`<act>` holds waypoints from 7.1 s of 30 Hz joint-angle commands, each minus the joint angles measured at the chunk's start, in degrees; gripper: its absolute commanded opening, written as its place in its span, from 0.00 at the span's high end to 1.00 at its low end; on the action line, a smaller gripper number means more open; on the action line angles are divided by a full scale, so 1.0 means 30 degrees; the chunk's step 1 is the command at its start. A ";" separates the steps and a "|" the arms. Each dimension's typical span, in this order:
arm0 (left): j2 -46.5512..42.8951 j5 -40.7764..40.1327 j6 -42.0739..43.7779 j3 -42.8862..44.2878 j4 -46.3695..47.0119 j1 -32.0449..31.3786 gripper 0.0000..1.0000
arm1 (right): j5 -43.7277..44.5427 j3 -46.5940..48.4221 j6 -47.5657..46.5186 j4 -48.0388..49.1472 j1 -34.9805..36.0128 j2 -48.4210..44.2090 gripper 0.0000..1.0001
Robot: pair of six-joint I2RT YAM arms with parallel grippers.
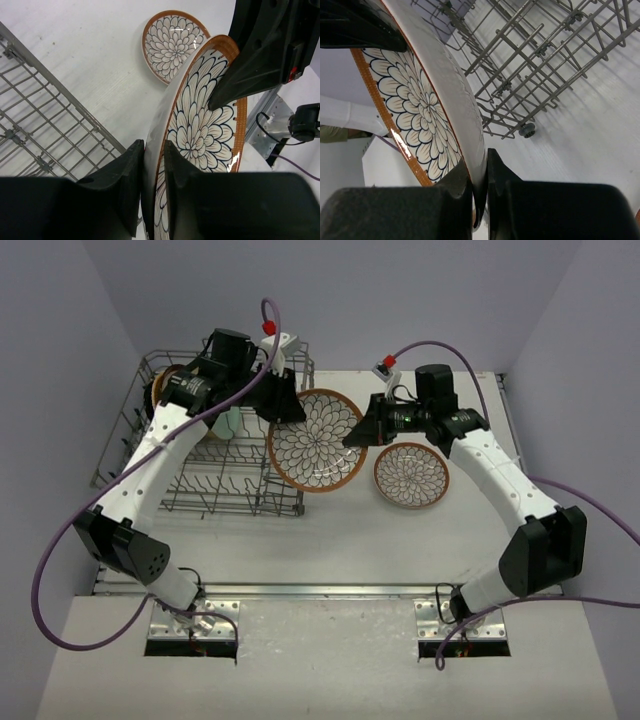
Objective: Unload the plates from the dish rack
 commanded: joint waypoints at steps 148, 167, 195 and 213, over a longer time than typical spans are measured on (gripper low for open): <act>-0.2198 0.3681 0.1335 0.0469 0.2824 0.2348 1.00 | -0.0471 -0.1981 -0.0170 0.2492 -0.5409 -0.6502 0.01; 0.0797 0.7410 0.2282 -0.0275 0.1502 -0.0502 1.00 | 0.0324 -0.2010 -0.1987 0.1087 0.0330 -0.2816 1.00; -0.0571 0.0853 -0.0460 0.1590 0.2621 0.5087 0.00 | 0.2271 0.0149 -0.3632 -0.6018 -1.0237 0.5341 1.00; -0.0788 -0.4742 -0.2392 -0.1247 0.3849 0.7019 0.00 | 0.5319 0.1675 -0.7516 -0.9079 -1.0497 0.8748 0.48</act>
